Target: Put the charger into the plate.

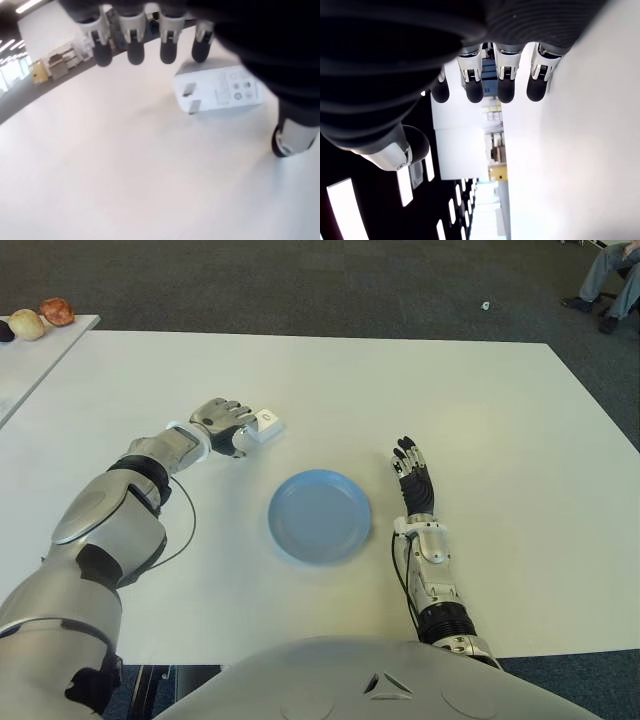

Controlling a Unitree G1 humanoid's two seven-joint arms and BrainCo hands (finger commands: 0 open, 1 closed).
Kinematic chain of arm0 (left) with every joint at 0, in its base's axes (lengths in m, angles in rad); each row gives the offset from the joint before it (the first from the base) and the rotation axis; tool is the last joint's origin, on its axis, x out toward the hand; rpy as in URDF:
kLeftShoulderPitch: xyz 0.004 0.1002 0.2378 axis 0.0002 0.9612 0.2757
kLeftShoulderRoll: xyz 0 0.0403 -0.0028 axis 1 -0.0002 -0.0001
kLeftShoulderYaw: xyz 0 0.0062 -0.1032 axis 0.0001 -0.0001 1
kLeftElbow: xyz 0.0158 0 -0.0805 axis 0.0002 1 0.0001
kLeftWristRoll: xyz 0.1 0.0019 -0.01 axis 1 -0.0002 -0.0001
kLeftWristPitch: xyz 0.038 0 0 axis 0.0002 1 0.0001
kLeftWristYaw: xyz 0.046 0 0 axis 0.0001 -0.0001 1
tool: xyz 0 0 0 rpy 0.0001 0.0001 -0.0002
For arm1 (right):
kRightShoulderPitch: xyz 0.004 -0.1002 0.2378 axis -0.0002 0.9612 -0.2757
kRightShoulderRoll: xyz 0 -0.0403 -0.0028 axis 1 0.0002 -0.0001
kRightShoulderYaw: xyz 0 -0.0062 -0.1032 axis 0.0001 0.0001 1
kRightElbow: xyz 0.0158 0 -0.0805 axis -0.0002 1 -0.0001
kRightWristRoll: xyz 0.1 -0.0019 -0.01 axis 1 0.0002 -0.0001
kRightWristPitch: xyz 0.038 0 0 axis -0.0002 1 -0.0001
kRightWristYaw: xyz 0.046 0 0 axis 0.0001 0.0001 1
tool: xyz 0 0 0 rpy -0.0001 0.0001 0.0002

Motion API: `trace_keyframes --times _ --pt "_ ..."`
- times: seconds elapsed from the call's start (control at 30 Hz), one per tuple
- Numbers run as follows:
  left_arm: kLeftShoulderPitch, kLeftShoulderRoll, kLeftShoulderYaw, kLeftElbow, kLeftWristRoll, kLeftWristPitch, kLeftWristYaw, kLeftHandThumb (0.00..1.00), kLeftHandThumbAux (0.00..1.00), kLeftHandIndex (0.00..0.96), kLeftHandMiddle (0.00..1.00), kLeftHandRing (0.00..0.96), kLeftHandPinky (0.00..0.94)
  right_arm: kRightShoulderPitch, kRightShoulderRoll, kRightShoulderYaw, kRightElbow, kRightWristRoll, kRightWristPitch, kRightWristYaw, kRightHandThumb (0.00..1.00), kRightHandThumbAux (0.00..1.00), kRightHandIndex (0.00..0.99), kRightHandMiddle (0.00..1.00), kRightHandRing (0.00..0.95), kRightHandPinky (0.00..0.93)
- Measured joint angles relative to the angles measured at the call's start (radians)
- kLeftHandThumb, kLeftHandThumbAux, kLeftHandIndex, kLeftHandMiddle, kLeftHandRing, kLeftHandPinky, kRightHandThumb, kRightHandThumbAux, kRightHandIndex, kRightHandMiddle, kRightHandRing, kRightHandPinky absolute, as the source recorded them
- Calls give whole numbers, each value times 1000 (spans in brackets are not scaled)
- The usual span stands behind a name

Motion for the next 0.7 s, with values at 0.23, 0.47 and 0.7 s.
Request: trace_keyframes --times 0.23,0.47,0.7 --pt "-19 58 -99 -1 102 3 90 0 626 0 0 0 0 9 -1 2 -10 -1 1 1 0 505 0 134 107 30" --pt "-41 144 -165 -5 184 -22 135 0 650 0 0 0 0 11 -3 2 -12 -3 1 1 0 504 0 142 113 26" --pt "-41 176 -200 -7 225 -22 191 0 654 0 0 0 0 12 -8 2 -13 -5 2 1 0 502 0 150 125 38"
